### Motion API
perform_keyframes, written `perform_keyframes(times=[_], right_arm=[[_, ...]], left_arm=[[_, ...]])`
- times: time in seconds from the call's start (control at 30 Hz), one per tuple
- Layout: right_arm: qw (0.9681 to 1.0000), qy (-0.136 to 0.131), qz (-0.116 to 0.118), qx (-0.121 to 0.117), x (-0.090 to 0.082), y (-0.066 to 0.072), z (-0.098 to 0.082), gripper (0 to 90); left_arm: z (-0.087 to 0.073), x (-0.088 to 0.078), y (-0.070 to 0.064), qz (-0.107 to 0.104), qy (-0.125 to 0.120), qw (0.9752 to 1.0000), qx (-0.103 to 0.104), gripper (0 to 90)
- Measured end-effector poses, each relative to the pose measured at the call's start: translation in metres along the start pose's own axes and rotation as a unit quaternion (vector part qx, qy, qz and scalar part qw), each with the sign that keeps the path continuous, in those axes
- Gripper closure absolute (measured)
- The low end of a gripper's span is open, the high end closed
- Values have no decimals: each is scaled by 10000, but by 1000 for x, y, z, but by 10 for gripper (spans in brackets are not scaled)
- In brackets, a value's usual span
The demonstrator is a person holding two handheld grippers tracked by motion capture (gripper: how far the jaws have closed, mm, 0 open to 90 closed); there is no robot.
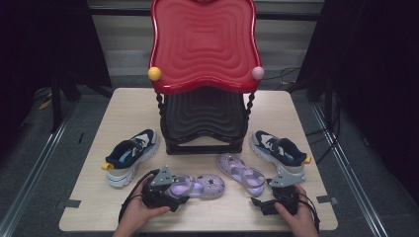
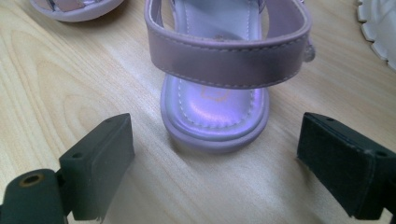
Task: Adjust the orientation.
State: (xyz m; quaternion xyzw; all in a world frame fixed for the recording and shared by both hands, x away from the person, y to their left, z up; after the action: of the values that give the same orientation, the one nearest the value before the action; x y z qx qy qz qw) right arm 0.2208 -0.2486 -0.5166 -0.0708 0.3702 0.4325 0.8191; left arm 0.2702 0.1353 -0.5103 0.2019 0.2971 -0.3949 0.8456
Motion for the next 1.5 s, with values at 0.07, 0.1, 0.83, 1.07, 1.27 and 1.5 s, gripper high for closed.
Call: perform_keyframes(times=[0.07, 0.1, 0.83, 1.07, 1.27, 1.5], right_arm=[[10000, 3, 0, -5, 0, 0, 0, 102], [10000, 2, 0, -4, 0, 0, 0, 102], [10000, -11, 22, -3, 0, -1, 0, 104], [10000, -11, 20, -11, 0, -1, 0, 104], [10000, -11, 21, -10, 0, -1, 0, 103], [10000, -12, 23, -6, 0, -1, 0, 104]], left_arm=[[-1, 2, -1, -68, -50, 10000, -23, 192], [-1, 3, -2, -38, -47, 10000, -5, 199], [-9, -16, 6, 650, 90, 9978, -115, 312], [-14, -16, 11, 956, 75, 9945, -410, 307], [-16, -16, 11, 837, 80, 9960, -301, 293], [-20, -21, 12, 580, 126, 9980, -210, 286]])
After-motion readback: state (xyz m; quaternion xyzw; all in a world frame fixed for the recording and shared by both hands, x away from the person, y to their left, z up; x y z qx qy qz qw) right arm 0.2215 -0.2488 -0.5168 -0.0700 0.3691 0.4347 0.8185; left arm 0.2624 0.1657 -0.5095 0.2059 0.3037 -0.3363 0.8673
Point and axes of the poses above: each handheld gripper's, and its own axes: x roughly forward along the jaws, z roughly out of its top, y roughly to its left, the point moved 1 cm from there along x, roughly forward along the jaws, and after that the axes turned 15 degrees about z, right-handed, at the moved point
